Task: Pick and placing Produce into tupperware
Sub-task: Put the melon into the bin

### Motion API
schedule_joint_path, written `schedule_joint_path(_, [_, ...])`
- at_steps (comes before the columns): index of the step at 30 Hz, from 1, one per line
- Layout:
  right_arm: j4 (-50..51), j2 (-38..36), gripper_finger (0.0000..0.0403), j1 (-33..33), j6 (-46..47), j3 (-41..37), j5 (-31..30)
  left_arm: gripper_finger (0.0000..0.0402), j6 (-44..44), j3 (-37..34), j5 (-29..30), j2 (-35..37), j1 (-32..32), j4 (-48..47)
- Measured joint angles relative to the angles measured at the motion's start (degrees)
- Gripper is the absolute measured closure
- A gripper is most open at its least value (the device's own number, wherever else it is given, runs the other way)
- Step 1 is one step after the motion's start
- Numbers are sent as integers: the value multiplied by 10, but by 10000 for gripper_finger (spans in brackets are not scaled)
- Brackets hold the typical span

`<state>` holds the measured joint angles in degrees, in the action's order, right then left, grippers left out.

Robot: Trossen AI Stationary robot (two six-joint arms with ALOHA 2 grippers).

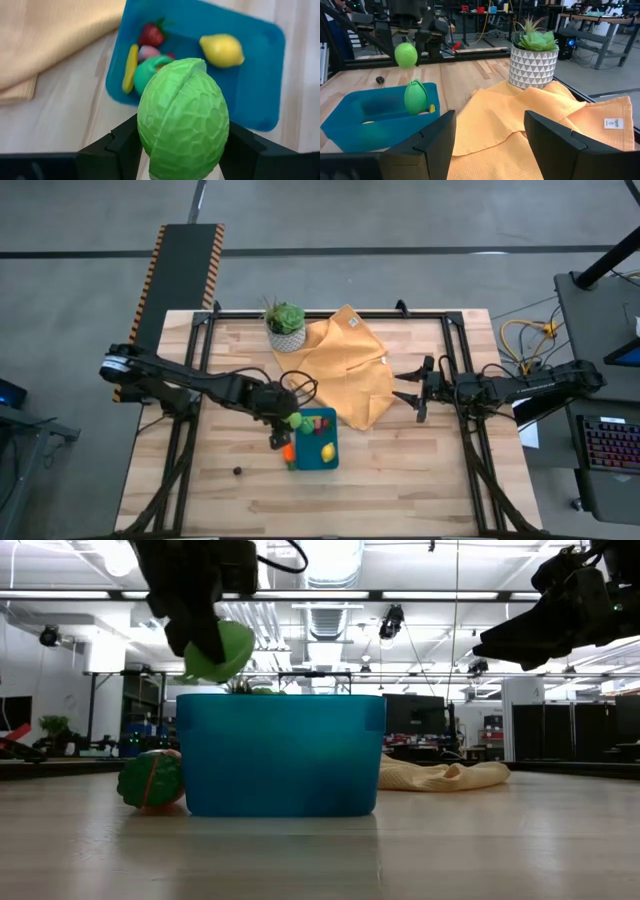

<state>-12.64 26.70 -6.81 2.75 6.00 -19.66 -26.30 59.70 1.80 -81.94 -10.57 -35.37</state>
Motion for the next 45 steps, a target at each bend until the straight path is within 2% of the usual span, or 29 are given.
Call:
schedule_joint_path(4, [0,0,175,0,0,0,0,210,5,3,0,-1,0,32])
schedule_joint_path(13, [-1,0,175,0,-2,0,0,210,75,-1,-9,-9,-9,165])
schedule_joint_path(22, [-1,0,175,0,0,0,0,210,115,-1,-8,-64,-11,247])
schedule_joint_path(32, [0,0,175,0,1,0,0,210,118,-1,-13,-106,-11,250])
schedule_joint_path(45, [0,0,174,0,2,0,0,209,116,-8,-17,-109,-11,248])
